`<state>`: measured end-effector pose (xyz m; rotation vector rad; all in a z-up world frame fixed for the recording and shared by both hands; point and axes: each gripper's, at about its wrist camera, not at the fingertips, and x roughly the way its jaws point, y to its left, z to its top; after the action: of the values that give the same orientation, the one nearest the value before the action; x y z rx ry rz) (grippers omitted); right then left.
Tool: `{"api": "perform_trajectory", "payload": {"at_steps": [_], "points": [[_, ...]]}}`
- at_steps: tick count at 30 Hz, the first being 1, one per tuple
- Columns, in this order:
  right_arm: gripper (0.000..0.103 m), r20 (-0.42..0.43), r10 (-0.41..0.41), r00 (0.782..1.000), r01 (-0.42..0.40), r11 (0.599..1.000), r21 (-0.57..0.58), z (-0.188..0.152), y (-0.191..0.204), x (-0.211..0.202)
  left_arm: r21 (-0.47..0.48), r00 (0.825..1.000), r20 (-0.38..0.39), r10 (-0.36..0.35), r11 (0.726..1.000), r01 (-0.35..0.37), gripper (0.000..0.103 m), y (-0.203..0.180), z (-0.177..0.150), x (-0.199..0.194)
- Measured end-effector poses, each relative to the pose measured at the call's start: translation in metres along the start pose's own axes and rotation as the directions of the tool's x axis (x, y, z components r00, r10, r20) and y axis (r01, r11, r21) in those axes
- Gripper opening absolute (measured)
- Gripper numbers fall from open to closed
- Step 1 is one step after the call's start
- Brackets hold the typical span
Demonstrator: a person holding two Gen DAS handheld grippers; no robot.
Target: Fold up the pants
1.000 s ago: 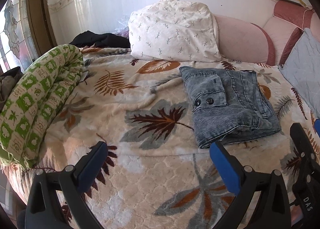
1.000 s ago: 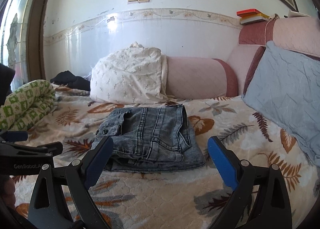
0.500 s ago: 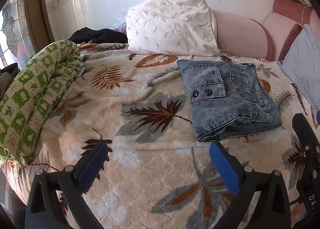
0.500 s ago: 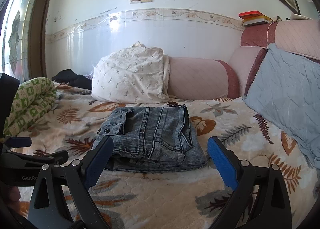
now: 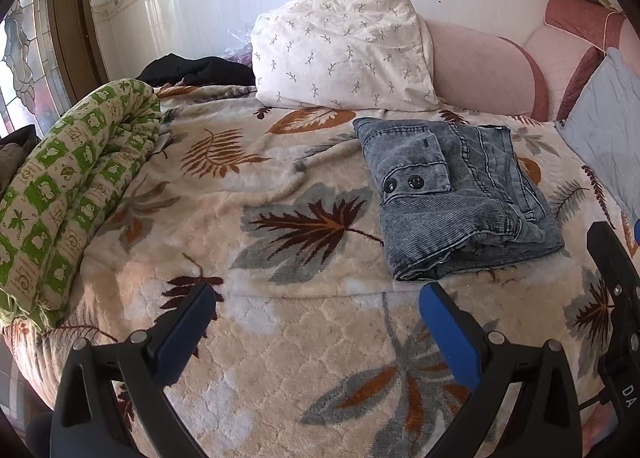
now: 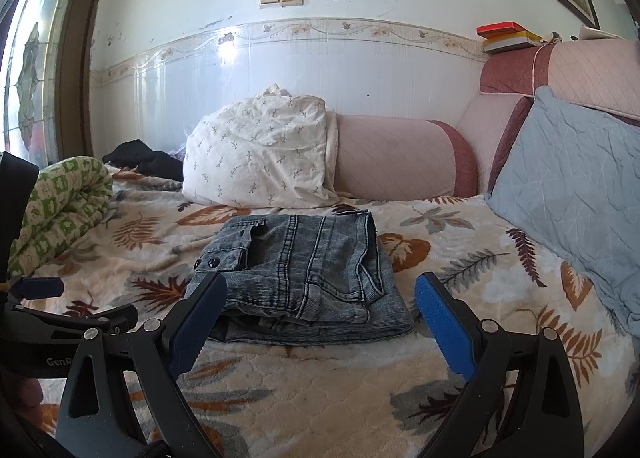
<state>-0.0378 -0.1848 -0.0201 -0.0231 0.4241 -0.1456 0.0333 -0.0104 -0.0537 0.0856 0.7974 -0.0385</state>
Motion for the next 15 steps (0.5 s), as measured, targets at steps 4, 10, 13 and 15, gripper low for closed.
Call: {"api": "perform_trajectory", "payload": {"at_steps": [4,10,13,15], "points": [[0.096,-0.001,0.001,1.000,-0.001,1.000,-0.001,0.0001,-0.0008,0.0001,-0.001,1.000,0.001,-0.001,1.000,0.001,0.103,0.0003,-0.0004,0.0007],[0.096,-0.002,0.001,1.000,-0.001,1.000,-0.003,0.0004,-0.0007,-0.0004,-0.006,1.000,-0.002,-0.004,1.000,0.004,0.103,0.0016,-0.0010,0.0034],[0.096,0.000,-0.001,1.000,0.001,1.000,-0.004,0.0008,-0.0011,-0.0004,-0.008,1.000,-0.003,-0.006,1.000,0.006,0.103,0.0023,-0.0008,0.0051],[0.096,0.000,-0.004,1.000,0.004,1.000,-0.004,0.0005,-0.0010,-0.0004,-0.009,1.000,-0.003,-0.004,1.000,0.004,0.103,0.0027,-0.0001,0.0068]]}}
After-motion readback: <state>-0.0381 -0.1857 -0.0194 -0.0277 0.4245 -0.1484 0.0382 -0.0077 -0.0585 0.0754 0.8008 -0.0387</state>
